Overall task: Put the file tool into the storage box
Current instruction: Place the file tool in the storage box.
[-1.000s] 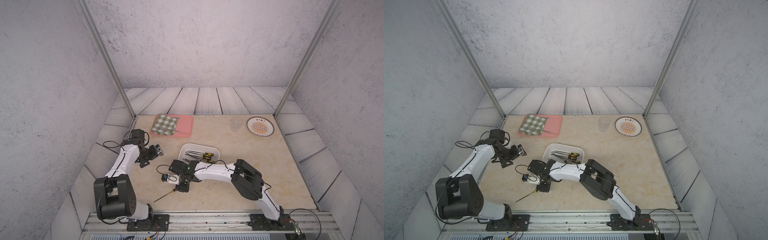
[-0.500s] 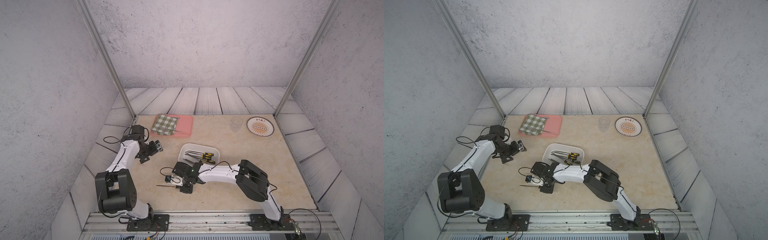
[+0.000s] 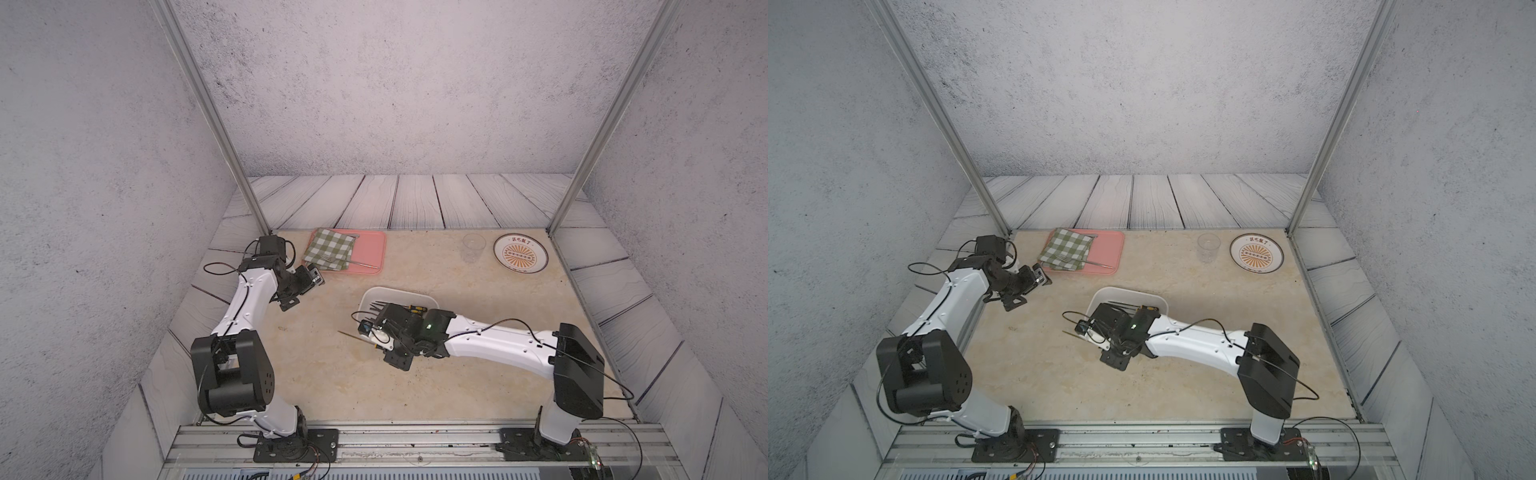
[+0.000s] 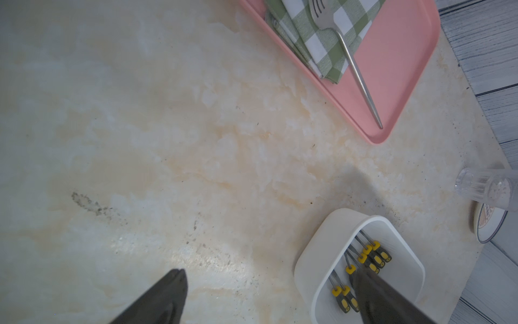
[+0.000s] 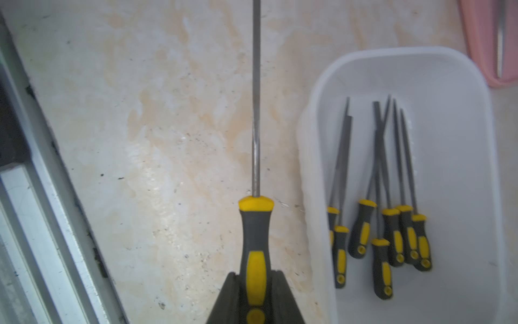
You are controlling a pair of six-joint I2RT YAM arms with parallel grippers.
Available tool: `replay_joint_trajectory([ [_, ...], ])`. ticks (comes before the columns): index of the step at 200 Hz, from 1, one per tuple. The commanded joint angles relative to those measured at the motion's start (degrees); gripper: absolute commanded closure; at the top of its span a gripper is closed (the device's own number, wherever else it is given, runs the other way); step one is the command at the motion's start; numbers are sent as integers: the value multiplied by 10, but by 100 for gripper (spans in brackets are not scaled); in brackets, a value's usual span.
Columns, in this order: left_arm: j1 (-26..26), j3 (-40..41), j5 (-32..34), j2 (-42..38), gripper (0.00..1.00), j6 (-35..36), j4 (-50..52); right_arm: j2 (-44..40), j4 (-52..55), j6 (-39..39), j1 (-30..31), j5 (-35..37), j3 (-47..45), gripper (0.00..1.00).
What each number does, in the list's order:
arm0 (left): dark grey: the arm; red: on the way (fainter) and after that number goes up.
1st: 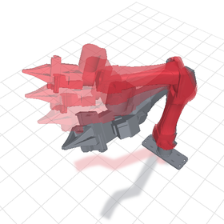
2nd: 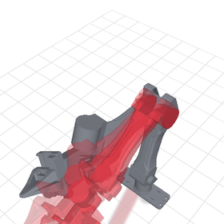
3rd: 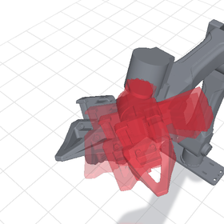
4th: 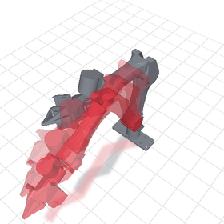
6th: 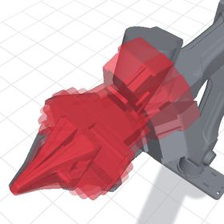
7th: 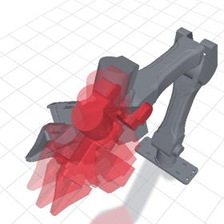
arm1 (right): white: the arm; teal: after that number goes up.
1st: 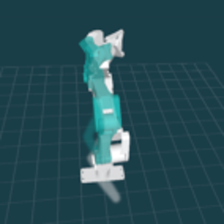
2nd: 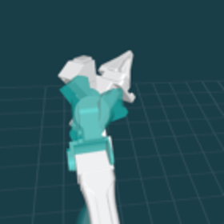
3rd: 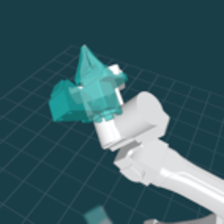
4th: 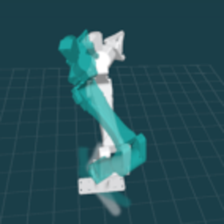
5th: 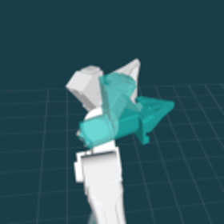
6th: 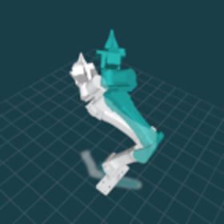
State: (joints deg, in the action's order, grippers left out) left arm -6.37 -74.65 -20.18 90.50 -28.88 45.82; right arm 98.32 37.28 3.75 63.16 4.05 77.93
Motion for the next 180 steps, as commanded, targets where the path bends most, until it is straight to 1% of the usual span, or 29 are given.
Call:
replay_joint_trajectory([
  [1,-5,-10,-24,9,2,-11,-2,-22,34,-36,-40,35,-18,96],
  [36,-1,-15,-38,13,1,-16,-3,-40,31,-32,-104,31,-41,96],
  [64,6,-18,-40,10,1,-14,2,-18,28,-7,-134,18,-41,96],
  [90,13,-17,-41,8,1,-13,8,12,16,11,-137,-8,-34,96],
  [153,42,-12,-25,2,1,-19,14,73,10,23,-136,-70,7,96],
  [180,59,-15,-19,6,1,-25,11,92,7,27,-135,-65,20,96],
])
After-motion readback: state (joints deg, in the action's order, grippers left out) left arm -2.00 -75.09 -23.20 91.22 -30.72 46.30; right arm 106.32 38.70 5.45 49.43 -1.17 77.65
